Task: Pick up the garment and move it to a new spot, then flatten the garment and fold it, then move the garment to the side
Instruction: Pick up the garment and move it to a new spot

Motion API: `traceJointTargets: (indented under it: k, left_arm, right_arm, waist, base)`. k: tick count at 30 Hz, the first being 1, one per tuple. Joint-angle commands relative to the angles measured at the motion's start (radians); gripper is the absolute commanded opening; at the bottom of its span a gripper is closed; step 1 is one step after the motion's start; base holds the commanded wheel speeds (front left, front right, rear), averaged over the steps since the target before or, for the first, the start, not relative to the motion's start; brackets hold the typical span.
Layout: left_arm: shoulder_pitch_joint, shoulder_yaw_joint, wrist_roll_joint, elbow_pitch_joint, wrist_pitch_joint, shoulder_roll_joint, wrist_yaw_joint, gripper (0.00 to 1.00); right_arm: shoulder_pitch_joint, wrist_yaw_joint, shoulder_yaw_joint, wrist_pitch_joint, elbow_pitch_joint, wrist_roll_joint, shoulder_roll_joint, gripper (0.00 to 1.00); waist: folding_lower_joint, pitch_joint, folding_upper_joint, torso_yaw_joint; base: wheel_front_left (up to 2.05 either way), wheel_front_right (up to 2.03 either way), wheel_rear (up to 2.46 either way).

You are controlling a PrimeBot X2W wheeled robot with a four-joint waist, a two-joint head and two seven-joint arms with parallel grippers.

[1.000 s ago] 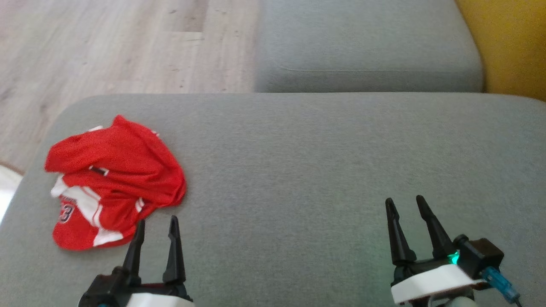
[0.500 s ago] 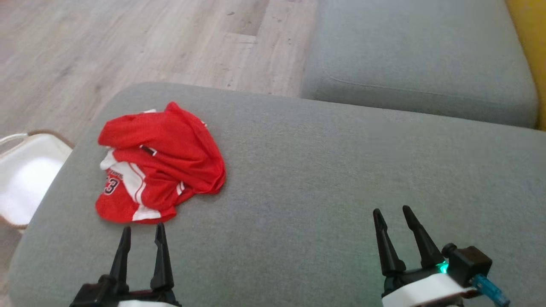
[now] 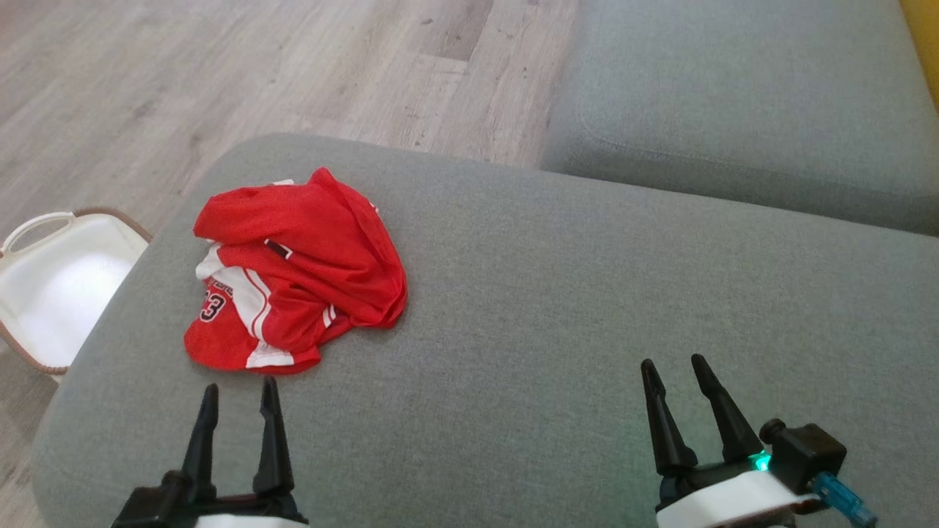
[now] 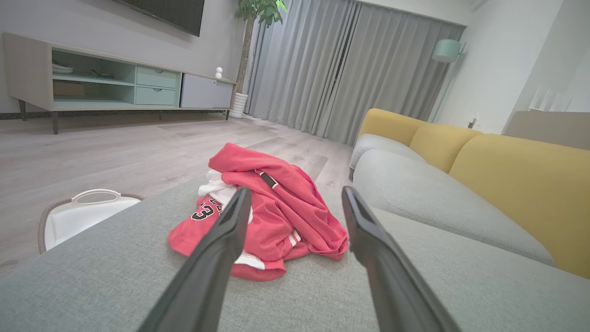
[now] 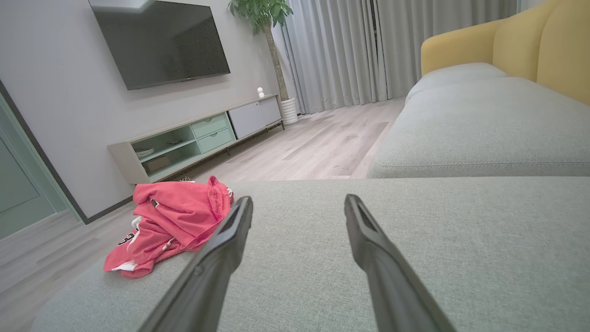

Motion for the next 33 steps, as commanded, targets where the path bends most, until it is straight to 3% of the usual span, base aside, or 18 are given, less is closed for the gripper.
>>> traceJointTargets:
  k: [1,9,14,17,23,33]
  left_arm:
    - [-0.033,0.04,0.002,-0.039,-0.01,-0.004,0.003,1.0]
    - [-0.112,0.093,0.043,-0.049,-0.01,0.006,-0.016,1.0]
    - [-0.3,0.109,0.085,0.035,0.001,0.106,-0.046,1.0]
    - [-0.464,0.074,0.091,0.126,0.075,0.185,-0.065,1.0]
    - [-0.738,-0.092,0.116,0.351,0.25,0.358,-0.077,1.0]
    - [-0.965,-0.377,-0.063,0.627,0.34,0.491,-0.078,1.0]
  right_arm:
    - [-0.027,0.008,0.019,-0.011,-0.03,-0.001,-0.009,1.0]
    - [-0.049,0.008,-0.013,-0.011,-0.056,-0.026,-0.009,1.0]
    - [-0.09,0.008,-0.06,-0.011,-0.09,-0.059,-0.009,1.0]
    - [-0.111,0.008,-0.094,-0.011,-0.106,-0.079,-0.009,1.0]
    - [-0.151,0.008,-0.118,-0.011,-0.121,-0.126,-0.009,1.0]
    - [-0.197,0.008,-0.122,-0.011,-0.156,-0.148,-0.009,1.0]
  waist:
    - [0.0001,0.008,0.0,-0.004]
    - [0.0001,0.086,0.0,-0.036]
    - [0.0001,0.184,0.0,-0.061]
    - [0.0001,0.238,0.0,-0.068]
    - [0.0001,0.328,0.0,-0.101]
    - [0.0001,0.424,0.0,-0.158]
  base:
    - [0.0,0.0,0.0]
    - [0.0,0.0,0.0]
    - [0.0,0.0,0.0]
    - [0.0,0.0,0.0]
    - [0.0,0.0,0.0]
    - [0.0,0.0,0.0]
